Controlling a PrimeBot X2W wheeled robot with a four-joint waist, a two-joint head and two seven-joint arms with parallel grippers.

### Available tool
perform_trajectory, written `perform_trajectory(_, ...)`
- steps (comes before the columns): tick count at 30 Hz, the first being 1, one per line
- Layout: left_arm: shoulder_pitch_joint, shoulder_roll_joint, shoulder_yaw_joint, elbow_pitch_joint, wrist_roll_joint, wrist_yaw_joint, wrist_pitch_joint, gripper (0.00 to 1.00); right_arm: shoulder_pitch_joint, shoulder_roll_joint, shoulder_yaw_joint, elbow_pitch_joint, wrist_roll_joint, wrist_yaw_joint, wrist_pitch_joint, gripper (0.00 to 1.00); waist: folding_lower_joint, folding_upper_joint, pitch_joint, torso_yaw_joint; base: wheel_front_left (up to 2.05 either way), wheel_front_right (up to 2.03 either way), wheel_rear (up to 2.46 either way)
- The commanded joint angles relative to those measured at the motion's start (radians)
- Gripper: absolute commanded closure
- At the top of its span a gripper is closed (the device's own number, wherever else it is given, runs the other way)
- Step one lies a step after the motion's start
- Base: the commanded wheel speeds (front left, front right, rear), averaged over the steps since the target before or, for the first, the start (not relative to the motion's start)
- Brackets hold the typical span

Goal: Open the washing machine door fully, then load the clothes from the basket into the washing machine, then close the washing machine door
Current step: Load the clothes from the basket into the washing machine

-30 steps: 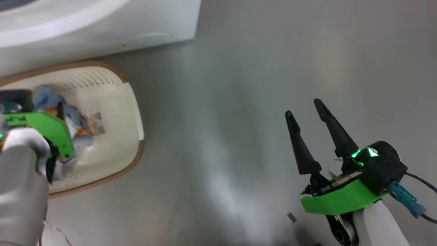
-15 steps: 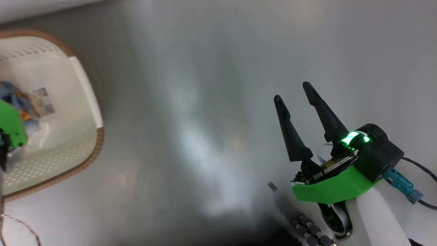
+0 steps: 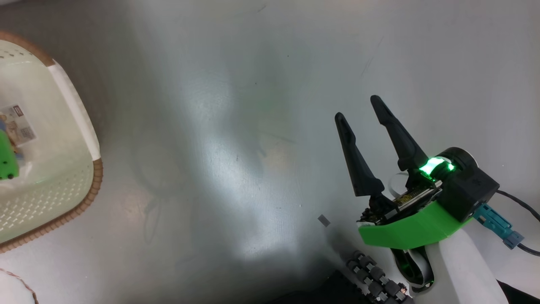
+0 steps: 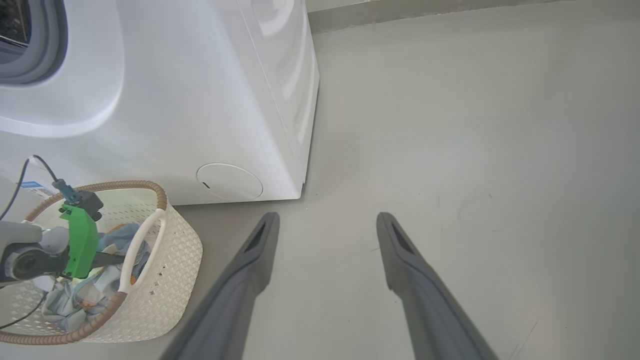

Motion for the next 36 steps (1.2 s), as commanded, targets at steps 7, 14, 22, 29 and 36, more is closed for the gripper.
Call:
perform_trajectory(7, 0.013, 0.026, 0.024, -0.021, -0.030, 0.020, -0.092, 1.00, 0.028, 0.000, -0.001, -0.020, 0.005, 0.003, -0.011, 0.00, 0.0000, 0.0000, -0.032, 0.033, 0.00, 0.00, 0.00)
perform_trajectory(14, 0.056, -0.009, 0.054, -0.047, -0.069, 0.020, -0.263, 1.00, 0.037, 0.000, -0.022, -0.013, -0.021, 0.003, -0.011, 0.00, 0.0000, 0.0000, -0.097, 0.088, 0.00, 0.00, 0.00)
perform_trajectory(22, 0.139, -0.065, 0.093, -0.099, -0.111, 0.032, -0.381, 1.00, 0.061, 0.000, -0.048, 0.004, -0.064, 0.003, -0.011, 0.00, 0.0000, 0.0000, -0.193, 0.149, 0.00, 0.00, 0.00)
perform_trajectory(29, 0.285, -0.094, 0.164, -0.344, -0.104, 0.079, -0.392, 1.00, 0.103, 0.000, -0.090, 0.013, -0.091, 0.003, -0.003, 0.00, 0.0000, 0.0000, -0.298, 0.205, 0.00, 0.00, 0.00)
perform_trajectory(36, 0.510, -0.128, 0.250, -0.644, -0.054, 0.126, -0.392, 1.00, 0.148, 0.000, -0.112, 0.012, -0.107, 0.003, 0.024, 0.00, 0.0000, 0.0000, -0.413, 0.239, 0.00, 0.00, 0.00)
